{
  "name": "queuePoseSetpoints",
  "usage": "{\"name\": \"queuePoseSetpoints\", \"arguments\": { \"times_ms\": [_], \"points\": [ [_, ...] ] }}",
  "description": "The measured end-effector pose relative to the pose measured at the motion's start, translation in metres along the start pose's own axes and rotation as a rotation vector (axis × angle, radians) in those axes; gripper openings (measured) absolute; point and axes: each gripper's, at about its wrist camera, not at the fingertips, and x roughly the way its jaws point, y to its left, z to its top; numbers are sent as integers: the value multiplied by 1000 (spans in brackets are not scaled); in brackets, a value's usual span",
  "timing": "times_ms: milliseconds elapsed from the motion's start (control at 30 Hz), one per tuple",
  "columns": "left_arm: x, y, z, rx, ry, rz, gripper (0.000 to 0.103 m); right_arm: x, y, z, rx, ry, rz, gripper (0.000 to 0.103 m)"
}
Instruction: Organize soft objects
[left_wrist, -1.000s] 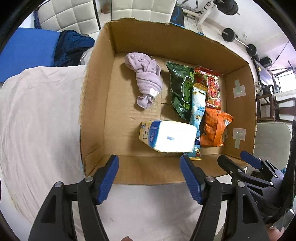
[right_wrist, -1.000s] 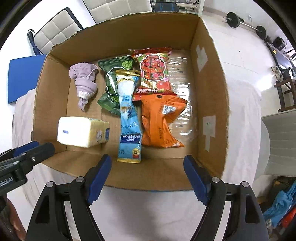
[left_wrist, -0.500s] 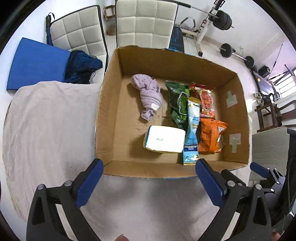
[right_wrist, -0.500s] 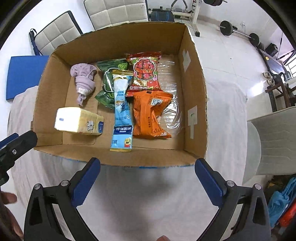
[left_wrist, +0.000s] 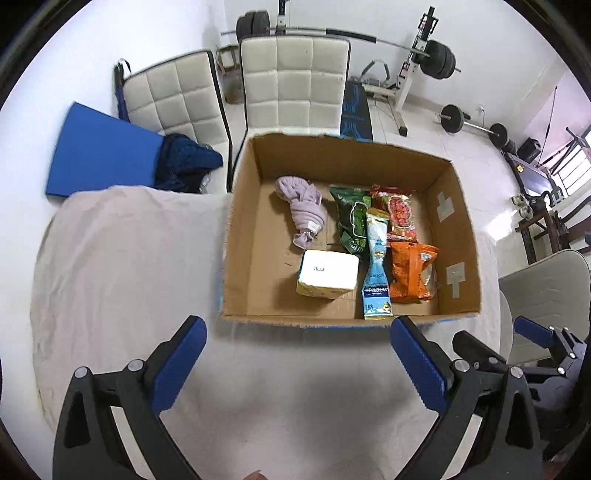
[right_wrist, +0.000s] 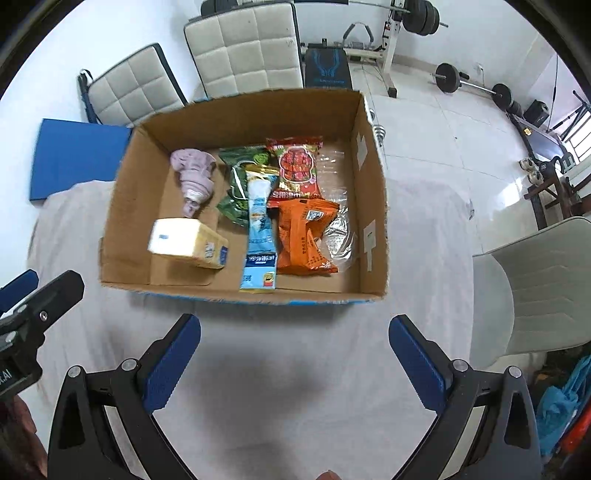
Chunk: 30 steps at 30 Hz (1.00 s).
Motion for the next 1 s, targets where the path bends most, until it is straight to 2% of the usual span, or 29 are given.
{"name": "queuePoseSetpoints", "arguments": {
  "times_ms": [267,500,667,1000],
  "points": [
    [-79,-5,-32,5,-105,-4,102,-92,-11,-40,12,-124,52,103],
    [-141,-15,-56,26,-159,-12,102,-172,-12,-81,-8,-224,44,103],
    [-172,-20,-71,15,-173,-27,102,-214,-14,-112,-18,-253,48,103],
    [-224,-26,-98,32,-250,4,102,-278,-15,-158,-17,-297,70,103]
  ]
}}
